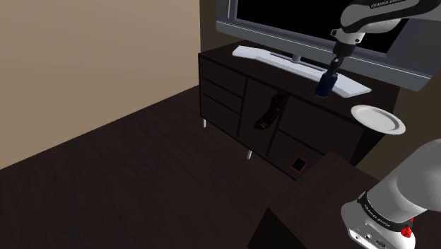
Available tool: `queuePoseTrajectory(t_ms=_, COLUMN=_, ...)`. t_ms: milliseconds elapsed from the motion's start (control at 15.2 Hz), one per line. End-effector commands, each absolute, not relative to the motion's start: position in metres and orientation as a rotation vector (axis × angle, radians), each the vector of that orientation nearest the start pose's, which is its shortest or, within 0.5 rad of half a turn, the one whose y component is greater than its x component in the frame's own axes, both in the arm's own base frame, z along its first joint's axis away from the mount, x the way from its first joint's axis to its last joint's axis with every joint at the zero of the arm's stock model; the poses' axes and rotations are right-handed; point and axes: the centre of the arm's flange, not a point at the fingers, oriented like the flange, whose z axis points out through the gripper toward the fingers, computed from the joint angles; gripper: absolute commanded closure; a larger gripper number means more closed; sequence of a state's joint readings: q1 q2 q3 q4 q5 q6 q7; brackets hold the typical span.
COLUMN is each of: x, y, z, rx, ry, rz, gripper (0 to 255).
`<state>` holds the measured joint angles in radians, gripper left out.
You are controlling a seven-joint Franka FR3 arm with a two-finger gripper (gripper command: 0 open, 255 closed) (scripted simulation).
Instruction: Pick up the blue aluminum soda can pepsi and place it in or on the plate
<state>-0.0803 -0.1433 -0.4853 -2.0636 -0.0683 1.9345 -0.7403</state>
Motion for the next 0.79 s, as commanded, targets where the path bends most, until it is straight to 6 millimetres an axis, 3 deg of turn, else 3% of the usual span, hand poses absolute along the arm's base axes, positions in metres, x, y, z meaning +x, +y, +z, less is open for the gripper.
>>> queuePoseTrajectory(t_ms=0, x=0.431, y=-0.288, z=0.498, rx=-3.122, ry=-0.319, rz=-0.001, gripper=255)
queuePoseTrajectory(t_ms=726, x=0.431, y=-0.288, z=0.554, rx=-3.122, ry=-0.319, rz=-0.001, gripper=255)
